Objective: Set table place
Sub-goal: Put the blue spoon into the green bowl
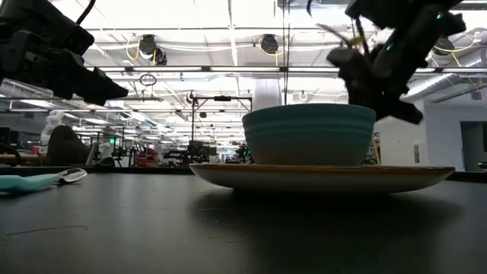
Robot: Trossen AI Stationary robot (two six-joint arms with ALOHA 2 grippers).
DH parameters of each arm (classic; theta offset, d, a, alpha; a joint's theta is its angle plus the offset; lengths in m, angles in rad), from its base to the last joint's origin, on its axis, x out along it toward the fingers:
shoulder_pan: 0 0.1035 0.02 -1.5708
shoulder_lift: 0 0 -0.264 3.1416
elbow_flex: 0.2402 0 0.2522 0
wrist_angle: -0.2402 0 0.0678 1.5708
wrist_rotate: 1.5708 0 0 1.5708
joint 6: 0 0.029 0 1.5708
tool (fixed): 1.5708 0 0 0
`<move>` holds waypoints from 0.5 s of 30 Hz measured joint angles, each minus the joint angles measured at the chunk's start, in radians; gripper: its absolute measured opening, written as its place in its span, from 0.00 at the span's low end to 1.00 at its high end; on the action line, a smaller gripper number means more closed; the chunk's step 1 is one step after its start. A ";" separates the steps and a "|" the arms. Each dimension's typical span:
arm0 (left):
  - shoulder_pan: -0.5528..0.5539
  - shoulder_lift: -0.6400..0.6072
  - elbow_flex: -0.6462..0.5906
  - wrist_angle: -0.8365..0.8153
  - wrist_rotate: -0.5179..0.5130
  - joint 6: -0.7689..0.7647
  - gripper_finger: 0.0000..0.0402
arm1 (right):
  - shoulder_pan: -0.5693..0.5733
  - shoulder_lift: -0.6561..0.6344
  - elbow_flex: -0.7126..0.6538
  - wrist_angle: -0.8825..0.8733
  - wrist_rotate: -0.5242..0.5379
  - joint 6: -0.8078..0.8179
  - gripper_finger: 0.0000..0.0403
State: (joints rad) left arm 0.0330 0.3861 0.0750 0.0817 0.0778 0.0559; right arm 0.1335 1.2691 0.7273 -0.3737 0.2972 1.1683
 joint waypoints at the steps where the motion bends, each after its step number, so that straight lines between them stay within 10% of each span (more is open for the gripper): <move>1: 0.000 0.000 0.000 0.001 0.000 0.000 0.36 | 0.007 -0.021 0.000 0.000 0.019 -0.041 0.00; 15: 0.000 0.000 0.000 0.000 -0.009 -0.001 0.36 | 0.098 -0.192 -0.002 0.133 0.154 -0.717 0.00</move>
State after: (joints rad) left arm 0.0330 0.3862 0.0750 0.0812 0.0685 0.0551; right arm 0.2317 1.0771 0.7249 -0.2409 0.4516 0.4512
